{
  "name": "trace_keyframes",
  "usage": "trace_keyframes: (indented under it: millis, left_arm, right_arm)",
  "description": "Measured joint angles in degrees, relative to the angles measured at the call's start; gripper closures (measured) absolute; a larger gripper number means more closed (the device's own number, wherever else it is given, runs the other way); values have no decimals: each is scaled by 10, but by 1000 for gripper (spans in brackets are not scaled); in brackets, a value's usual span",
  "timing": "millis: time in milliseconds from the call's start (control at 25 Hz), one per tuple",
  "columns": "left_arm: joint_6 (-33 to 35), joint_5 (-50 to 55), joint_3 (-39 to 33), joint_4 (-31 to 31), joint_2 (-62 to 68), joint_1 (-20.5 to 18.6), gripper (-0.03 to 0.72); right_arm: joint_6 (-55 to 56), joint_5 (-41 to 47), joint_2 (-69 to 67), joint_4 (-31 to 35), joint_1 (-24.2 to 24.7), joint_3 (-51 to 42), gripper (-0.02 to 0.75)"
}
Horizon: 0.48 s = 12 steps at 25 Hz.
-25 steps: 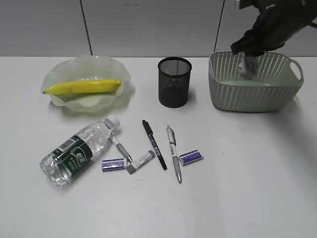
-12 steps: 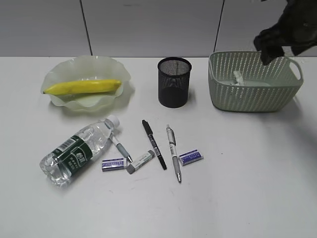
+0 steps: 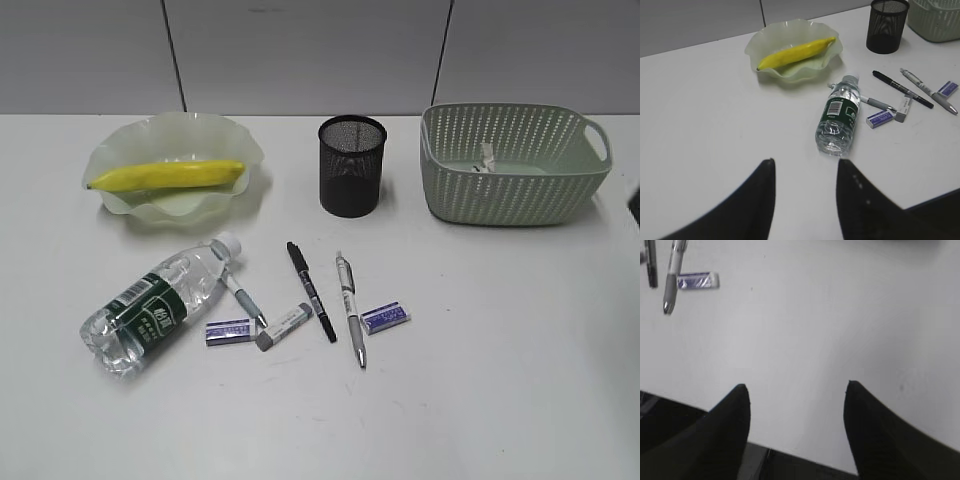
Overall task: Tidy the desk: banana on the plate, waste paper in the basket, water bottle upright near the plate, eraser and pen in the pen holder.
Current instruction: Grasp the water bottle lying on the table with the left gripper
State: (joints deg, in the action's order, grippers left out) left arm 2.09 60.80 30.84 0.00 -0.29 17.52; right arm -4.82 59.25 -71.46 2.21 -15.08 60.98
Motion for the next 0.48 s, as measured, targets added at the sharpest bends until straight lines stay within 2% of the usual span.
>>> trace_keyframes:
  millis: [240,480]
  left_arm:
    - [0,0,0,0,0,0,386]
    - [0,0,0,0,0,0,386]
  right_arm:
    - [-2,24,223,24,0,-163,269]
    - [-10,33,456,27,0,-275,270]
